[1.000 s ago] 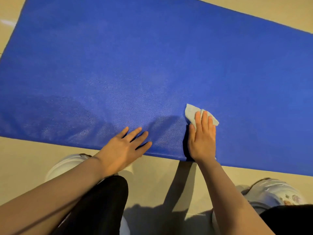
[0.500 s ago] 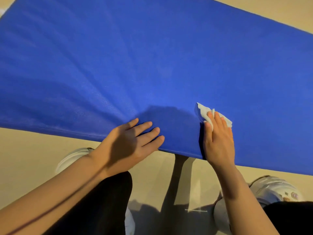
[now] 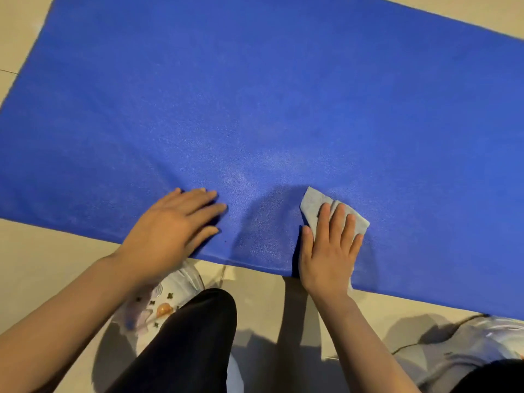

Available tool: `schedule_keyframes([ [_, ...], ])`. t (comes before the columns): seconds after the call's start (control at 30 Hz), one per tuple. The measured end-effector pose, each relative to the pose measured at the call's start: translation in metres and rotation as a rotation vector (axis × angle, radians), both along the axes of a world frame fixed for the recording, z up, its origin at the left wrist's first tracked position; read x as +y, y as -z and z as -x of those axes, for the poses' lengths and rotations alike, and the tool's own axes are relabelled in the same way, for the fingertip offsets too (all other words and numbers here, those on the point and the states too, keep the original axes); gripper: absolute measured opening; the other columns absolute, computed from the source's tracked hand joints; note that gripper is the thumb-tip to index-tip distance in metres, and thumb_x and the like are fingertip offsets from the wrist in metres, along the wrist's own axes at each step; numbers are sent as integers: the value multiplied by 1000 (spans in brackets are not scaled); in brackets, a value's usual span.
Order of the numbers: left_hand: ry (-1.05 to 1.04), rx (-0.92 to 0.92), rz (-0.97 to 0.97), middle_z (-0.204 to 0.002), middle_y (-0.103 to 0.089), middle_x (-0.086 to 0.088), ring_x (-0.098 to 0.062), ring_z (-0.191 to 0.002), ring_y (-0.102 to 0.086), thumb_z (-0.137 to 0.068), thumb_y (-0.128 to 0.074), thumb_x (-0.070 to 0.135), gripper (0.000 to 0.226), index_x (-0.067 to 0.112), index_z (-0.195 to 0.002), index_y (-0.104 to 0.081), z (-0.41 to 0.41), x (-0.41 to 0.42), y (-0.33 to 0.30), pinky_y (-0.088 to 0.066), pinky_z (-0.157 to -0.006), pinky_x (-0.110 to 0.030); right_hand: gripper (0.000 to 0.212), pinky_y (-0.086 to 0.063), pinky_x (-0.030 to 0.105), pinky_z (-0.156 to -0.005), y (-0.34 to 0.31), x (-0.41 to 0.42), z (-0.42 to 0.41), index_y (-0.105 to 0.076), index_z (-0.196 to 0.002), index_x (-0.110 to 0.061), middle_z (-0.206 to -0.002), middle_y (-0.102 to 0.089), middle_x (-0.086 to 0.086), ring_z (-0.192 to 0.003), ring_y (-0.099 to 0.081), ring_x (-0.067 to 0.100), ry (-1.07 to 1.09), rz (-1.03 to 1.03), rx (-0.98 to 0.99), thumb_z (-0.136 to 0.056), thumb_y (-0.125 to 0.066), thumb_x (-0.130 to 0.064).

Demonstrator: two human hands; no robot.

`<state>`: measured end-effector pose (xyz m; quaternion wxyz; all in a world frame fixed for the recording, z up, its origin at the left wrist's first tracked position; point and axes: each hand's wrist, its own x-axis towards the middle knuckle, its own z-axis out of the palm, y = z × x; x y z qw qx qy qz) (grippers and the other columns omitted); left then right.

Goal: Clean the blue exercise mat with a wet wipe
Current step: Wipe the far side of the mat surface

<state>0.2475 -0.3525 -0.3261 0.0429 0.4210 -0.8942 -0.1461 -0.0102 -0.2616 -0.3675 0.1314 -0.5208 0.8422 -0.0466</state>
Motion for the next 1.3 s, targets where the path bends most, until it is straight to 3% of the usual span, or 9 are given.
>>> schedule_keyframes([
  [0.17, -436, -86, -99, -160, -31, -9, -33, -147, -27, -95, -25, 57, 68, 22, -151, -40, 13, -41, 25, -13, -112, -66, 69, -13, 53, -114, -7, -46, -19, -48, -144, -15, -154, -39, 11, -142, -34, 37, -583, 130, -129, -104, -5, -50],
  [0.27, -430, -112, -79, -163, -23, -6, -29, -150, -18, -98, -16, 61, 70, 24, -154, -33, 11, -39, 40, -9, -113, -67, 69, -23, 58, -114, 5, -95, -45, -56, -139, -20, -151, -44, 7, -140, -39, 33, -726, 186, -152, -102, -9, -56],
  [0.4, -437, -105, 3, -161, -29, -7, -28, -148, -23, -101, -18, 57, 65, 23, -152, -38, 6, -39, 48, -9, -114, -63, 54, -29, 60, -112, 20, -161, -32, -56, -139, -21, -149, -46, 8, -139, -42, 30, -597, 253, -85, -104, -26, -50],
  [0.57, -452, -70, 47, -160, -32, -7, -27, -148, -24, -98, -30, 50, 60, 23, -151, -41, 6, -39, 49, -8, -116, -59, 71, -4, 50, -118, 15, -185, 72, -23, -155, -24, -164, -11, 9, -150, -11, 32, -298, 27, 45, -93, -19, -58],
  [0.73, -455, -70, 81, -158, -35, -9, -30, -147, -28, -98, -31, 48, 60, 21, -149, -44, 8, -39, 50, -13, -115, -61, 76, -25, 64, -108, 3, -121, 172, -37, -147, -4, -158, -25, 21, -140, -26, 44, 110, 46, 140, -93, -15, -54],
  [0.83, -457, -63, 85, -157, -35, -10, -31, -146, -29, -97, -32, 48, 60, 20, -148, -45, 9, -40, 50, -14, -114, -62, 78, -9, 64, -113, 1, -107, 153, -31, -151, -5, -162, -18, 12, -147, -16, 37, 276, 16, 193, -91, -4, -49],
  [0.97, -453, -71, 76, -158, -35, -10, -31, -146, -28, -97, -31, 48, 60, 20, -148, -45, 9, -39, 51, -15, -113, -64, 82, -7, 54, -116, 7, -125, 66, -21, -154, -4, -162, -18, 15, -148, -16, 34, 119, 0, 109, -87, 2, -46],
  [1.13, -458, -64, 73, -158, -34, -9, -29, -147, -26, -97, -30, 49, 60, 21, -149, -44, 9, -38, 52, -13, -114, -63, 65, -35, 54, -109, 10, -141, -37, -53, -136, 2, -144, -50, 19, -131, -49, 39, -223, 130, 8, -92, -33, -40],
  [1.3, -447, -52, 95, -157, -35, -10, -27, -146, -24, -97, -30, 48, 60, 20, -148, -44, 8, -38, 53, -14, -114, -63, 69, -31, 50, -113, 20, -152, 11, -50, -140, -2, -147, -46, 17, -137, -43, 34, -624, 215, -97, -95, -40, -53],
])
